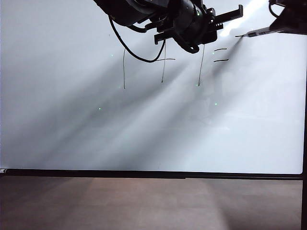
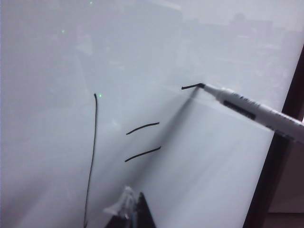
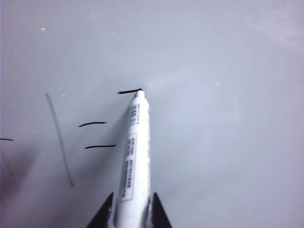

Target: Reach to the right to find the marker pen, pick it up, and write the answer to the math problem on the whiteboard.

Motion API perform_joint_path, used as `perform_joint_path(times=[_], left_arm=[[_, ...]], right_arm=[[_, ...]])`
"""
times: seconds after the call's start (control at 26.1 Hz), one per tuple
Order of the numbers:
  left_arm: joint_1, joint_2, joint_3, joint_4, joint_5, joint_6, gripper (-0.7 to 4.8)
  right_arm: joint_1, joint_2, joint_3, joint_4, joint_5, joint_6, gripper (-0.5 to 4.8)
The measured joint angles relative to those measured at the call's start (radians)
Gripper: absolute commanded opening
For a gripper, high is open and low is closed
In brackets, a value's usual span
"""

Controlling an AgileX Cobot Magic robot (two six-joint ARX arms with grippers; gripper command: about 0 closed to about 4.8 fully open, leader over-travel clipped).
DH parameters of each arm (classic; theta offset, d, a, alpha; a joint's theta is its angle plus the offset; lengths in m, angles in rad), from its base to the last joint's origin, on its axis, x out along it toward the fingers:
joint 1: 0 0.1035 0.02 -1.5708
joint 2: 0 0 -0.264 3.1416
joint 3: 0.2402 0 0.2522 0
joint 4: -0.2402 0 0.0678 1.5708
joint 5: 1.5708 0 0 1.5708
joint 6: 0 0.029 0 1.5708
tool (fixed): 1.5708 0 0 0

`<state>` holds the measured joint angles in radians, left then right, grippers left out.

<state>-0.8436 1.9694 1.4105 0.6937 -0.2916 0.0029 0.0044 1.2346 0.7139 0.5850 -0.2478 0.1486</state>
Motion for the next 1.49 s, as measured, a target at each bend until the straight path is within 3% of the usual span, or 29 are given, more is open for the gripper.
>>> perform_joint_path(times=[0.77,1.49], left_arm=[[0.000,0.000,0.000,-0.001,0.000,0.000,-0.05],[0.000,0.000,0.000,-0.001,0.000,0.000,-0.05]], right_arm=[[-0.081,0.000,0.000,-0.011,-0.026,-0.001,-0.07],[-0.080,-0.001,-0.006,-0.029,-0.020,-0.001,-0.07]])
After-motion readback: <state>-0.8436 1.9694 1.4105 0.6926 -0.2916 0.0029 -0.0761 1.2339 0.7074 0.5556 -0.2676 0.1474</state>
